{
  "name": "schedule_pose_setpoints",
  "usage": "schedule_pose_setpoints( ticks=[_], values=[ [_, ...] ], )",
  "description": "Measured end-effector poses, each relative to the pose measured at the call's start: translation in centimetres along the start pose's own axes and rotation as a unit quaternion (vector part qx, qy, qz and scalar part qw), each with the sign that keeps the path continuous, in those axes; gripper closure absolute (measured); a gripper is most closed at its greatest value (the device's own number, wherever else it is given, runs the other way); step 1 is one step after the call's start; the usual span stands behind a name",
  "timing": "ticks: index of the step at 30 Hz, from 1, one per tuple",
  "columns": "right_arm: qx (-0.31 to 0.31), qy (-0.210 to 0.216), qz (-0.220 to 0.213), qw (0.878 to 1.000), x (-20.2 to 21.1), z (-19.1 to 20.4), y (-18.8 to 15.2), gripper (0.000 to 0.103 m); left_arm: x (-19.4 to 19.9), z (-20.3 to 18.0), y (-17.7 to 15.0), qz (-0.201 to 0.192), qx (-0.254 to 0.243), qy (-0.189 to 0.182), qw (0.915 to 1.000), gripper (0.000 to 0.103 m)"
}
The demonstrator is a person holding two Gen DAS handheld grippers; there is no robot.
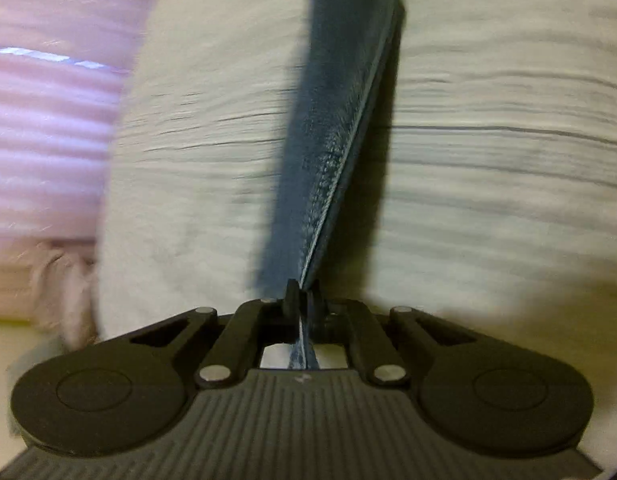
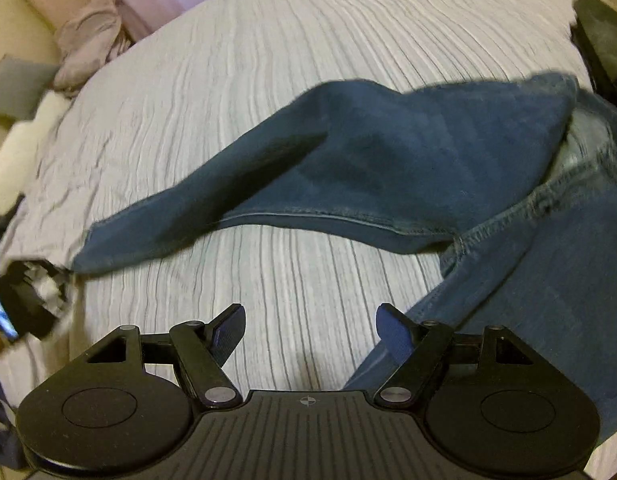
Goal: Fold clothes
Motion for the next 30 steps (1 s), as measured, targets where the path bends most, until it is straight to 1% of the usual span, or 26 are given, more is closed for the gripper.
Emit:
schedule_pose_setpoints(
  ticks=[2,3,5,7,8,9,12,14,16,18,20,22,24,25,27,28,30],
  values=[
    [0.019,-0.008,0.000,1.000,-0.1,0.7,0.1,0.027,1.7,2.5,-1.5,0.012,0.027,0.014,0.9995,0.100],
    [0.022,-0.012,0.001,1.000,-0.2,0.7,0.2,0.027,2.3,2.7,-2.1,0.018,0.026,0.011,0.9994,0.100],
    [0.012,-0.018,0.004,1.000,-1.0,0.3,-0.1,0.027,2.3,1.3,-2.8,0.023,-0.001,0.000,0.9997,0.100],
    [-0.002,-0.021,0.011,1.000,-1.6,-0.1,-0.5,0.027,1.2,-0.8,-3.0,0.044,-0.029,-0.026,0.9983,0.097],
    [-0.010,-0.022,0.015,1.000,-1.8,-0.3,-0.8,0.027,0.9,-1.6,-3.1,0.052,-0.041,-0.032,0.9973,0.094],
    [-0.019,-0.022,0.020,0.999,-2.0,-0.4,-1.2,0.027,1.1,-2.0,-3.2,0.058,-0.041,-0.035,0.9969,0.093],
    [-0.023,-0.029,0.021,0.999,-0.7,-0.9,-2.3,0.027,1.9,-2.6,-3.5,0.075,-0.029,-0.045,0.9958,0.088],
    [-0.025,-0.041,0.016,0.999,1.0,-1.7,-3.2,0.027,3.2,-2.3,-3.2,0.083,-0.001,-0.066,0.9944,0.087],
    [-0.045,-0.064,0.003,0.997,3.1,-3.6,-4.2,0.027,4.9,-1.8,-2.2,0.084,0.042,-0.095,0.9911,0.087],
    [-0.074,-0.085,-0.012,0.994,5.2,-6.0,-4.9,0.027,7.1,-1.6,-0.1,0.069,0.069,-0.112,0.9889,0.082],
    [-0.098,-0.106,-0.032,0.989,7.8,-8.5,-5.2,0.027,9.1,-1.5,2.4,0.049,0.089,-0.128,0.9865,0.080],
    [-0.108,-0.123,-0.050,0.985,10.2,-10.7,-5.2,0.027,11.0,-1.9,5.8,0.022,0.100,-0.147,0.9838,0.078],
    [-0.103,-0.132,-0.063,0.984,12.2,-13.0,-4.6,0.027,12.9,-2.4,9.6,-0.002,0.108,-0.166,0.9803,0.072],
    [-0.100,-0.137,-0.069,0.983,13.2,-14.2,-4.3,0.027,14.1,-2.8,11.6,-0.013,0.111,-0.175,0.9782,0.071],
    [-0.092,-0.133,-0.077,0.984,14.4,-17.0,-3.1,0.027,15.6,-3.3,16.1,-0.035,0.122,-0.190,0.9735,0.071],
    [-0.084,-0.120,-0.080,0.986,14.7,-18.3,-2.1,0.027,16.3,-3.6,18.7,-0.045,0.130,-0.197,0.9708,0.071],
    [-0.067,-0.095,-0.087,0.989,15.2,-20.9,-0.2,0.027,17.5,-4.2,24.2,-0.062,0.137,-0.200,0.9681,0.070]
  ],
)
Point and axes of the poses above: each gripper's, at about its wrist camera, not at the fingertips, and x roughly against the way its jaws point, z to its left, y to its top, the point moved 4 cm from there along -x, roughly the way its jaws point, and after that the axes turned 10 degrees about y, right-handed, at the moved point
